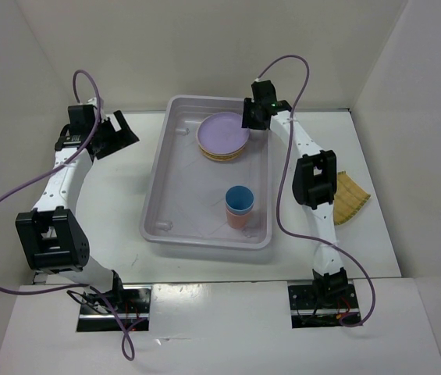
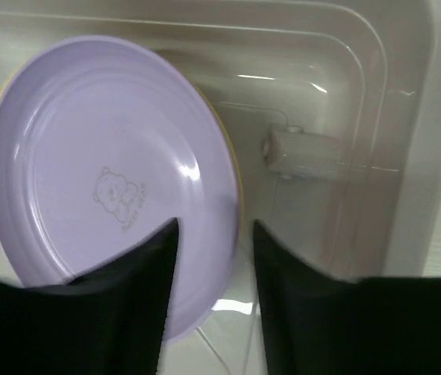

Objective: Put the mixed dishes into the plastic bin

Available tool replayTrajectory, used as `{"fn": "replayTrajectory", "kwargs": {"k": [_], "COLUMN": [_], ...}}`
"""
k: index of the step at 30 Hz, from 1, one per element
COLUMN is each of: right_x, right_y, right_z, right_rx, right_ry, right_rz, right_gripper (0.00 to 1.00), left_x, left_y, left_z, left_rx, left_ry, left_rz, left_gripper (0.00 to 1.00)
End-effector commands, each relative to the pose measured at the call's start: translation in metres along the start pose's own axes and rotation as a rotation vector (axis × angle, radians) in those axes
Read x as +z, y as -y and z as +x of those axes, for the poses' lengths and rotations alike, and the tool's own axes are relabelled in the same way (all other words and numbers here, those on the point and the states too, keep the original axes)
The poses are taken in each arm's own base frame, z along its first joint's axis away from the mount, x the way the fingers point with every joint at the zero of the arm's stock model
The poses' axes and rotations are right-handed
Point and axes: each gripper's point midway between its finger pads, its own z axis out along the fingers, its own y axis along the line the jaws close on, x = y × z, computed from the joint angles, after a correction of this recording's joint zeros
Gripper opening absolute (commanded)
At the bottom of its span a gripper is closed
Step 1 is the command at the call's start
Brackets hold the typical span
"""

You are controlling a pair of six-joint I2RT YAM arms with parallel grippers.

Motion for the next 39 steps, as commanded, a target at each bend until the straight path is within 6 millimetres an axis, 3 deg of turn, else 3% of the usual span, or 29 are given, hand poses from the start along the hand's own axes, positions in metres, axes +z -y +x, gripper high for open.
{"fn": "replayTrajectory", "kwargs": {"k": [1,4,7,8,11,12,13,14,15,16,17,18,19,20,21,22,24,25,27,29,30,31,35,39], "right_x": [-0.013,-0.032,-0.065,-0.087,-0.119,-0.155,-0.158,-0.171,-0.214,-0.210,-0.221,-0.255,-0.261,-0.251,-0.255,-0.259,-0.263,-0.268,-0.278,-0.284,-0.277,-0.289,-0.285,-0.285], "right_y": [-0.004,-0.002,-0.005,-0.005,0.006,0.003,0.010,0.017,0.016,0.032,0.037,0.048,0.059,0.072,0.086,0.098,0.115,0.129,0.147,0.158,0.164,0.171,0.183,0.205], "right_z": [-0.019,-0.035,-0.060,-0.077,-0.089,-0.111,-0.100,-0.103,-0.121,-0.102,-0.097,-0.103,-0.096,-0.070,-0.062,-0.039,-0.017,0.007,0.034,0.049,0.073,0.072,0.109,0.140], "right_rx": [-0.010,-0.007,-0.002,0.004,0.015,0.030,0.030,0.039,0.068,0.089,0.107,0.148,0.173,0.213,0.243,0.262,0.355,0.394,0.528,0.664,0.706,0.770,0.941,0.998], "right_ry": [0.042,0.081,0.148,0.199,0.258,0.346,0.336,0.367,0.463,0.435,0.452,0.508,0.512,0.467,0.464,0.437,0.425,0.400,0.412,0.440,0.397,0.449,0.433,0.368], "right_rz": [0.019,0.043,0.050,0.057,0.117,0.109,0.132,0.162,0.147,0.182,0.198,0.195,0.212,0.235,0.257,0.288,0.350,0.398,0.441,0.447,0.446,0.424,0.427,0.601], "right_gripper": [0.52,0.62,0.69,0.71,0.73,0.75,0.77,0.79,0.81,0.82,0.84,0.85,0.85,0.86,0.88,0.89,0.90,0.90,0.92,0.93,0.93,0.93,0.93,0.93], "left_x": [-0.008,-0.011,-0.012,-0.016,-0.015,-0.015,-0.017,-0.019,-0.020,-0.020,-0.017,-0.018,-0.018,-0.013,-0.012,-0.010,-0.004,-0.001,0.003,0.009,0.009,0.010,0.014,0.021], "left_y": [0.007,0.012,0.025,0.034,0.053,0.059,0.066,0.078,0.083,0.089,0.091,0.102,0.106,0.111,0.120,0.123,0.129,0.133,0.134,0.138,0.139,0.141,0.140,0.135], "left_z": [-0.005,-0.012,-0.019,-0.022,-0.032,-0.034,-0.037,-0.040,-0.041,-0.043,-0.042,-0.041,-0.046,-0.041,-0.038,-0.039,-0.038,-0.033,-0.037,-0.034,-0.036,-0.037,-0.032,-0.024], "left_rx": [0.018,0.022,0.054,0.091,0.154,0.169,0.175,0.195,0.198,0.207,0.205,0.219,0.229,0.221,0.233,0.227,0.223,0.214,0.212,0.207,0.211,0.207,0.193,0.179], "left_ry": [0.025,0.038,0.035,0.035,0.018,0.016,0.015,0.006,-0.002,0.002,-0.012,-0.017,-0.006,-0.032,-0.043,-0.047,-0.062,-0.083,-0.073,-0.087,-0.080,-0.080,-0.101,-0.124], "left_rz": [0.040,0.055,0.120,0.171,0.271,0.303,0.338,0.407,0.440,0.473,0.495,0.546,0.568,0.589,0.632,0.648,0.677,0.691,0.695,0.710,0.713,0.726,0.739,0.731], "left_gripper": [0.99,0.99,0.99,0.99,0.99,0.99,0.99,0.99,0.99,0.99,0.99,0.99,0.99,0.99,0.99,0.99,0.99,0.99,0.99,0.99,0.99,0.99,0.99,0.99]}}
